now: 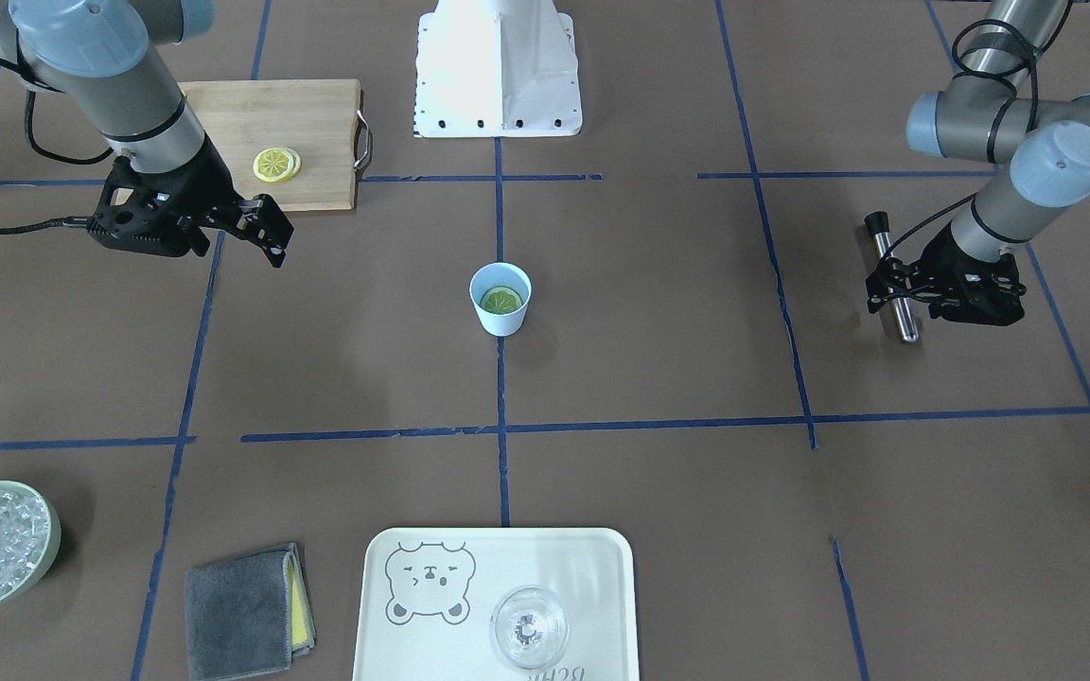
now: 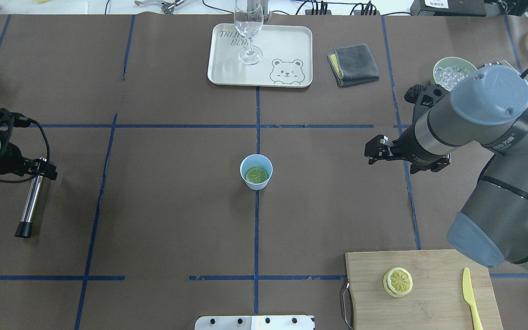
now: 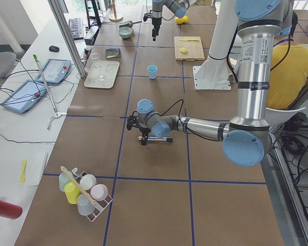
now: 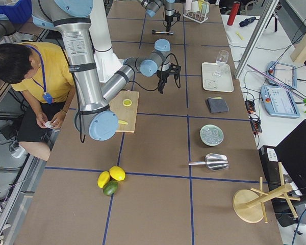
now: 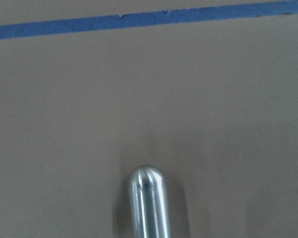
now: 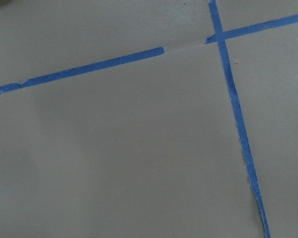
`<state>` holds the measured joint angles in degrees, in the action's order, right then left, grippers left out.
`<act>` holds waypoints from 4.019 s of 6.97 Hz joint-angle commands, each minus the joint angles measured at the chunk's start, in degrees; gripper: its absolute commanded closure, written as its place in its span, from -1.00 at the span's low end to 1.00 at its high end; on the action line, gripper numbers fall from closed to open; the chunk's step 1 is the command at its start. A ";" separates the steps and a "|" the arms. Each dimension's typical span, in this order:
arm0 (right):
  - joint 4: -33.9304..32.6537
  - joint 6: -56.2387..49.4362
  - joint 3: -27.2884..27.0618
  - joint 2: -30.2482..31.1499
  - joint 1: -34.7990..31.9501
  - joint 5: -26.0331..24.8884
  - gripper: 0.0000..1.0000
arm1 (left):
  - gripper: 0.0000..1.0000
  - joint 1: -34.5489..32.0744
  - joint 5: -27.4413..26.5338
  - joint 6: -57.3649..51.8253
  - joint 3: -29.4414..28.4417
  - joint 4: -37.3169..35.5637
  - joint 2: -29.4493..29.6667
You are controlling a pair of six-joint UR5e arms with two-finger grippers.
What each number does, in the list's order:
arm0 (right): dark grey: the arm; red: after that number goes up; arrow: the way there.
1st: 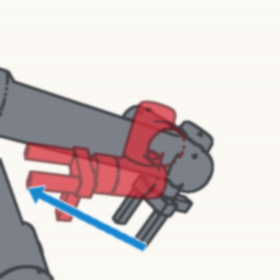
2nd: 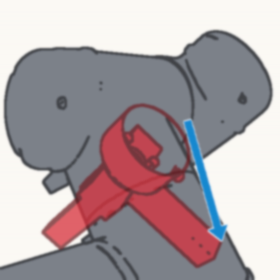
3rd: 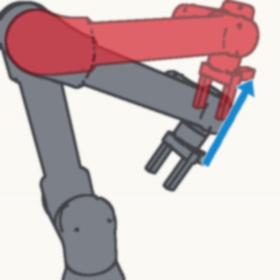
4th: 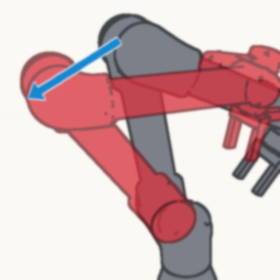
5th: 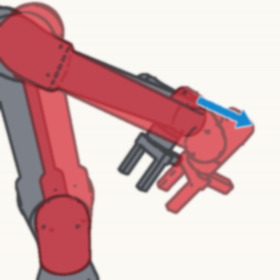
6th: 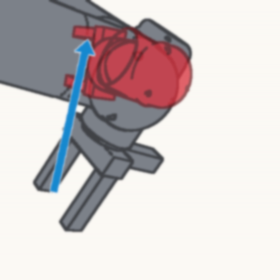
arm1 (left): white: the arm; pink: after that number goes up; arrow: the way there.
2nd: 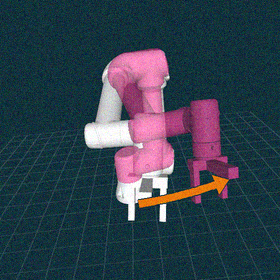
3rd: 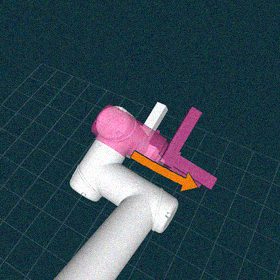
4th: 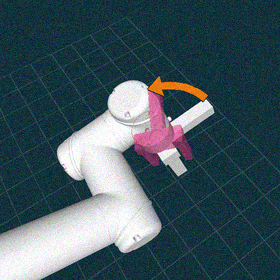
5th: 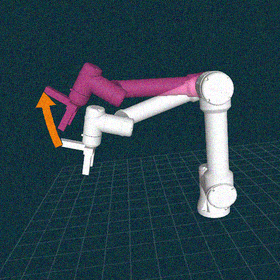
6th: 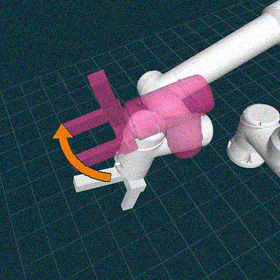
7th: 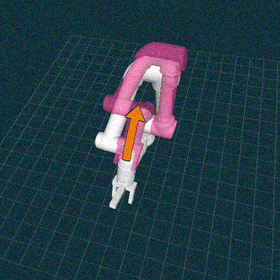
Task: Squeeze lemon into cup
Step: 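Lower the left gripper onto the steel muddler and grasp it, then lift the steel muddler and carry it over the blue cup, then press the muddler down into the cup onto the lemon slice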
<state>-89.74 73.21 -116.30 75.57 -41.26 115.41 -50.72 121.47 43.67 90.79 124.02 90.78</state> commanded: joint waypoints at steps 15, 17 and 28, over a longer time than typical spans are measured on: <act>0.00 -2.01 -5.61 8.80 -4.44 1.56 -1.00 | 1.00 14.81 -21.94 -0.16 19.29 5.56 31.75; 0.00 -3.86 -5.52 9.94 -6.28 3.14 -1.00 | 1.00 18.28 -28.92 -3.21 11.10 23.90 31.83; 0.00 -3.87 -5.26 9.95 -7.52 5.43 -1.00 | 1.00 31.21 -59.33 -20.47 -3.68 50.79 34.20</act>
<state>-89.74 69.35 -121.51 85.57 -48.78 120.85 -19.35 62.15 23.28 87.66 174.22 124.97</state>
